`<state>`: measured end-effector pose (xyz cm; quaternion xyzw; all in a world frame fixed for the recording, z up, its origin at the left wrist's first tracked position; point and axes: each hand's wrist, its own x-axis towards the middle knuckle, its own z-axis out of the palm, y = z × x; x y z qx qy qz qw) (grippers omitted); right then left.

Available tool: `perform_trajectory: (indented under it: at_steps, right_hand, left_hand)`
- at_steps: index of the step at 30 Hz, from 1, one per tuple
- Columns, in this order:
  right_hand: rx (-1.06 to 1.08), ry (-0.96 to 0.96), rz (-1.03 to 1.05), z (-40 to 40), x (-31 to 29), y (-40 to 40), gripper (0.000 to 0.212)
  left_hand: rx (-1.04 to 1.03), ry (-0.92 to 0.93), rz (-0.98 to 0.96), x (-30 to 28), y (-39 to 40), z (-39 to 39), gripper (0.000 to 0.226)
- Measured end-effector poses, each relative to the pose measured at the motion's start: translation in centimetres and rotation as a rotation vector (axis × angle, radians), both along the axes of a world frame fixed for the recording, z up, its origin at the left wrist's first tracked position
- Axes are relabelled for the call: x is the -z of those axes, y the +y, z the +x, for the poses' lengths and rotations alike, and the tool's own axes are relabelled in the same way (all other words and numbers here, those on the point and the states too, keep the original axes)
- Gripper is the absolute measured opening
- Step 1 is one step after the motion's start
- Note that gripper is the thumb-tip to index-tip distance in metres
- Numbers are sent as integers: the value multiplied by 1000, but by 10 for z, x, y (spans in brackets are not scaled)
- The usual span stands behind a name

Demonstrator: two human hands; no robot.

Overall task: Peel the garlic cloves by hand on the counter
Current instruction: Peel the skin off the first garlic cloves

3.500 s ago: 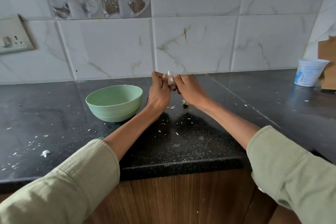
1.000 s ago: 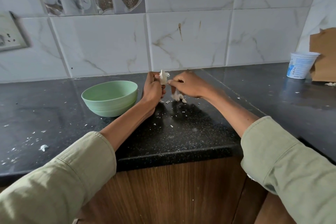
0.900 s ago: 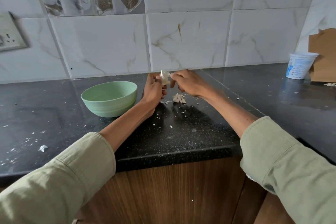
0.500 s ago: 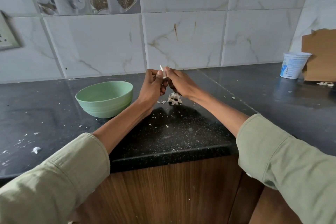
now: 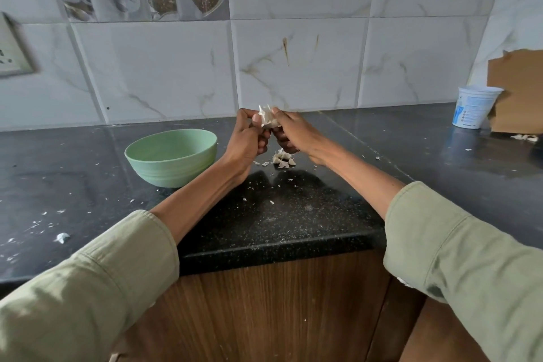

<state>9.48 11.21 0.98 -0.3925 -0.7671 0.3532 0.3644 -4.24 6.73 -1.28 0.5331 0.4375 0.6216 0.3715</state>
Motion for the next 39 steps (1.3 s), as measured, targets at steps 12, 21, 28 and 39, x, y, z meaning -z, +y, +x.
perform_trajectory:
  at_steps: [12,21,28,39]
  right_hand:
    - [-21,-91,3,10,-2,7,37]
    - [-6,-242,121,15,-2,14,31]
    - [-39,-505,315,13,4,27,37]
    - [-92,-118,113,13,-11,15,23]
  left_hand:
    - [-141,19,-85,1,2,-5,31]
    - [-199,-14,-126,3,7,-9,33]
    - [-148,-20,-162,4,9,-8,34]
    - [-123,218,-52,10,10,-3,39]
